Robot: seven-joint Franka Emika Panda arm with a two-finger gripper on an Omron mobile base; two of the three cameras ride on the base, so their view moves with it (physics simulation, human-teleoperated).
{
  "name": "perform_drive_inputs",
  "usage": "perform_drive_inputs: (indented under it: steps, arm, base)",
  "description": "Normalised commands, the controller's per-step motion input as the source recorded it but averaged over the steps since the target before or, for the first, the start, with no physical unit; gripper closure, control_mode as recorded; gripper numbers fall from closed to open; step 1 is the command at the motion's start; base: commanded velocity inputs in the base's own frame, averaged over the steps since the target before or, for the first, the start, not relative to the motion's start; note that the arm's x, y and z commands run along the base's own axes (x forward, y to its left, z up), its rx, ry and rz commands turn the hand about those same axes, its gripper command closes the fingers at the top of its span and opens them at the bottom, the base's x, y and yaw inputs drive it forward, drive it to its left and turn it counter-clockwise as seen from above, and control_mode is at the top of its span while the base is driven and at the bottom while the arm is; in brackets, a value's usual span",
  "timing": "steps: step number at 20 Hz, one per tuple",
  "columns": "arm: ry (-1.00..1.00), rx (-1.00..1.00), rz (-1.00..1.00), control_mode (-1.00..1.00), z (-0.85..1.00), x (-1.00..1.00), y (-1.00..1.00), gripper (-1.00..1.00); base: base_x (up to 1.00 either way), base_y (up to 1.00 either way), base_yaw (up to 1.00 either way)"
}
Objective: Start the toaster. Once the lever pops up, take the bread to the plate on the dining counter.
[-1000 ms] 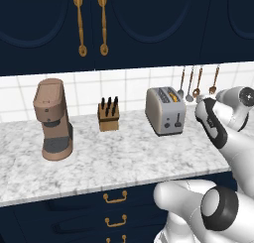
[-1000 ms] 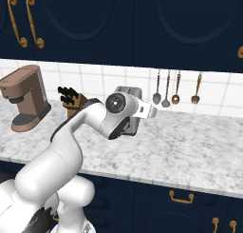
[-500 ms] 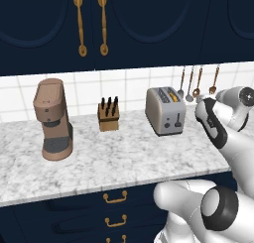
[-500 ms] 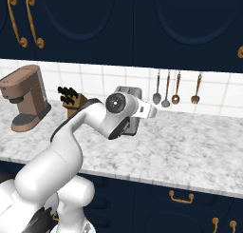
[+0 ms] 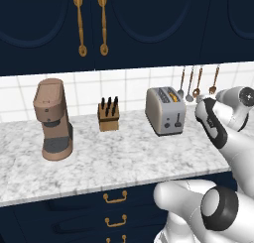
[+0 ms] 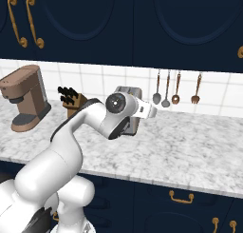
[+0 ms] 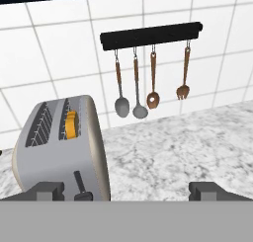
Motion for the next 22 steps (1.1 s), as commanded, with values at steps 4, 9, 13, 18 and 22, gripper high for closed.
perform_drive_inputs:
  steps: [4, 9, 13, 18, 22]
  arm:
    - [0.0, 0.0, 0.0, -1.0, 0.0, 0.0, 0.0, -1.0]
    - [0.0, 0.0, 0.0, -1.0, 0.0, 0.0, 0.0, -1.0]
    - [0.0, 0.0, 0.0, -1.0, 0.0, 0.0, 0.0, -1.0]
    - [0.0, 0.0, 0.0, -1.0, 0.0, 0.0, 0.0, -1.0]
    - [0.0, 0.0, 0.0, -1.0, 0.0, 0.0, 0.0, -1.0]
  base:
    - [0.0, 0.0, 0.0]
    - [0.0, 0.0, 0.0]
    - [0.0, 0.0, 0.0]
    - [0.0, 0.0, 0.0]
    - [0.0, 0.0, 0.0]
